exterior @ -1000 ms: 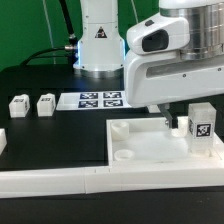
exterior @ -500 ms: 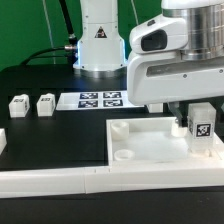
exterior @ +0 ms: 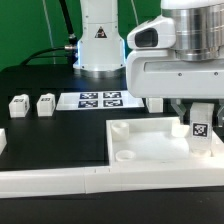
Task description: Assemble square table
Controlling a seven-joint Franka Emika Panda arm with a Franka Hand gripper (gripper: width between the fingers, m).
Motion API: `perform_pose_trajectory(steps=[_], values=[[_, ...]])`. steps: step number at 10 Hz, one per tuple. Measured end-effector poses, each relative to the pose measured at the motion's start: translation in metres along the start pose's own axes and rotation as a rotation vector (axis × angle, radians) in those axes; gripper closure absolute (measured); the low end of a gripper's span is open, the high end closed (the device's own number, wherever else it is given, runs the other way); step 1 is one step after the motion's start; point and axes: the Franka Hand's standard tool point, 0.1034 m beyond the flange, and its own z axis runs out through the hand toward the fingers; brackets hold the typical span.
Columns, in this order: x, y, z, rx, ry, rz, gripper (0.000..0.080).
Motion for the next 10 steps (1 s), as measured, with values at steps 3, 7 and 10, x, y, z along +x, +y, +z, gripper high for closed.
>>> perform_pose_trajectory(steps=[3, 7, 10], values=[[0.005, 0.001, 0.0, 0.002, -0.019, 0.32, 0.0508], [0.003, 0.006, 0.001, 0.053, -0.033, 0.933, 0.0508], [-0.008, 0.002, 0.004, 0.008, -0.039, 0.746, 0.0316]])
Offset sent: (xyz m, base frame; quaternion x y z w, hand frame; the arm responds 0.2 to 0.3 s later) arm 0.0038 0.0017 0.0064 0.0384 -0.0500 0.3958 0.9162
